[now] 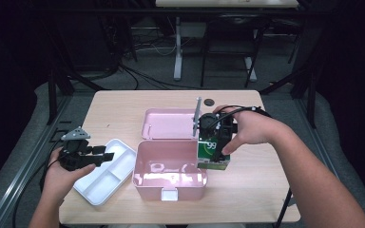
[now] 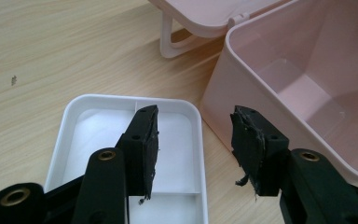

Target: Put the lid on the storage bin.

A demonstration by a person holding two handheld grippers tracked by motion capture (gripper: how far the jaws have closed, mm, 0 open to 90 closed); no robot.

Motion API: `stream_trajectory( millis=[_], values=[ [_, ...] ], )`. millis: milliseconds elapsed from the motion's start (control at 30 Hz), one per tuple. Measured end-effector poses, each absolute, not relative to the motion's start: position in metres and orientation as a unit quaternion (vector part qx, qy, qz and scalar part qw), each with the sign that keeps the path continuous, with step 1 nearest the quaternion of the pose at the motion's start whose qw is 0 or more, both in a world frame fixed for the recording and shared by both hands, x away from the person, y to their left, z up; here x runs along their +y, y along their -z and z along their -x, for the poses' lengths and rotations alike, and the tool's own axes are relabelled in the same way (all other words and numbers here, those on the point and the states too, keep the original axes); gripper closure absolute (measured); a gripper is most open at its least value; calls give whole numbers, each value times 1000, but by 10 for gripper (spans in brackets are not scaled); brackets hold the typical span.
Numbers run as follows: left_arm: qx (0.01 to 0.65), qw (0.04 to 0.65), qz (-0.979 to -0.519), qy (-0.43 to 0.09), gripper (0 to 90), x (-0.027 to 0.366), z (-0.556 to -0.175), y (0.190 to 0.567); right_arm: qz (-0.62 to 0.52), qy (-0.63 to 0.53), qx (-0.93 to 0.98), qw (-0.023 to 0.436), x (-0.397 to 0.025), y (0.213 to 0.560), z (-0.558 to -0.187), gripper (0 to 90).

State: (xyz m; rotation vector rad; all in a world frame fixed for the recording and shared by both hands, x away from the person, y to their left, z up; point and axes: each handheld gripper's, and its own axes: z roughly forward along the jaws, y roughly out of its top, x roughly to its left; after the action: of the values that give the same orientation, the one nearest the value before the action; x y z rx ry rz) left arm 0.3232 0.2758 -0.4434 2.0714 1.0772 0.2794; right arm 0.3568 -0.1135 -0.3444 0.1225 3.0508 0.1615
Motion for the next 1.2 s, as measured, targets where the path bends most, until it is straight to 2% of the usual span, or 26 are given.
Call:
stream_trajectory(
  millis=[633, 1200],
  values=[
    [425, 386, -811, -113, 515, 280, -323, 443, -4, -50, 998, 37, -60, 349, -360, 169],
    [424, 384, -812, -112, 515, 278, -323, 444, -5, -42, 999, 28, -54, 372, -360, 169]
  ],
)
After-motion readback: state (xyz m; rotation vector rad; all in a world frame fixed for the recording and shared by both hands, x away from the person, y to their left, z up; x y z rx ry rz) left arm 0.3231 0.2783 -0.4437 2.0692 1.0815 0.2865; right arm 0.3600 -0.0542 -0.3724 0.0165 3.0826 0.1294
